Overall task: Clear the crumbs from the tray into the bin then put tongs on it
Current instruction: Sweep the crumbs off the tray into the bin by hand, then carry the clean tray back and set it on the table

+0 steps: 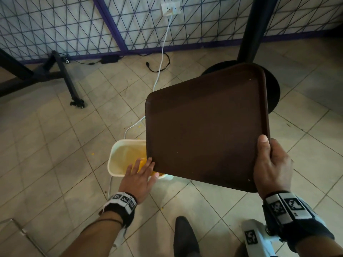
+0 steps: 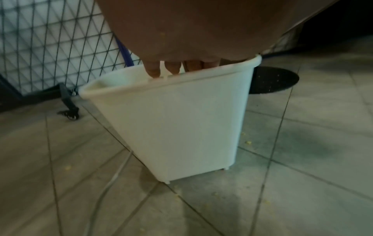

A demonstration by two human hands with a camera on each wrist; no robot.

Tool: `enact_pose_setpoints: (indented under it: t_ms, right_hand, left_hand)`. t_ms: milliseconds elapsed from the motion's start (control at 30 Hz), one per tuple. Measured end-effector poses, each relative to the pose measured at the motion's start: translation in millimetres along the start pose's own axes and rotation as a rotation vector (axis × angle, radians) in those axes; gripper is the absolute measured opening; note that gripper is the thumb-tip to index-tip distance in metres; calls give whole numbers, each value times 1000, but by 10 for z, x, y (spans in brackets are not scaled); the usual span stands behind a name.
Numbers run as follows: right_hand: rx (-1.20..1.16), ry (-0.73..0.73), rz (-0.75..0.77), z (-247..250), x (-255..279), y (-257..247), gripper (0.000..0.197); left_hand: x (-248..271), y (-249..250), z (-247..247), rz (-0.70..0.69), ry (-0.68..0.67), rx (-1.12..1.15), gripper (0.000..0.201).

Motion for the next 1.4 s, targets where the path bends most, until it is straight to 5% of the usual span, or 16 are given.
enact_pose_setpoints:
  t_ms: [133, 333, 500, 667, 733, 1067, 1400]
  right_hand:
    - [16, 14, 23, 8, -6, -6, 48]
    - [-3, 8, 13, 94, -33, 83, 48]
    - [-25, -15, -84, 141, -90, 386, 52]
    - [-21, -45, -213, 135, -117, 734, 55]
    - [-20, -54, -270, 163, -73, 831, 55]
    - [142, -148, -324, 1087, 130, 380, 56]
    - [156, -187, -429, 2673, 417, -779, 45]
  left_hand:
    - [-135, -235, 128, 72, 24, -53, 70]
    - [-129, -269, 209, 244, 18, 181, 60]
    - [-216, -350, 299, 452, 26, 646, 53]
    - [-343, -333, 303, 456, 78, 979, 64]
    - [-264, -260, 365, 448, 76, 1020, 47]
    - [1028, -126, 1234, 489, 319, 941, 30]
    - [2774, 14, 2720, 547, 300, 949, 24]
Point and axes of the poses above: each hand's wrist, its own x-axis away from the middle knuckle, its own z-axis out of the back of the hand, y = z × x, the point moved 8 cm from there along -x, towards the middle knuckle, and after that the axes turned 12 degrees about z, right-handed, at the moved point
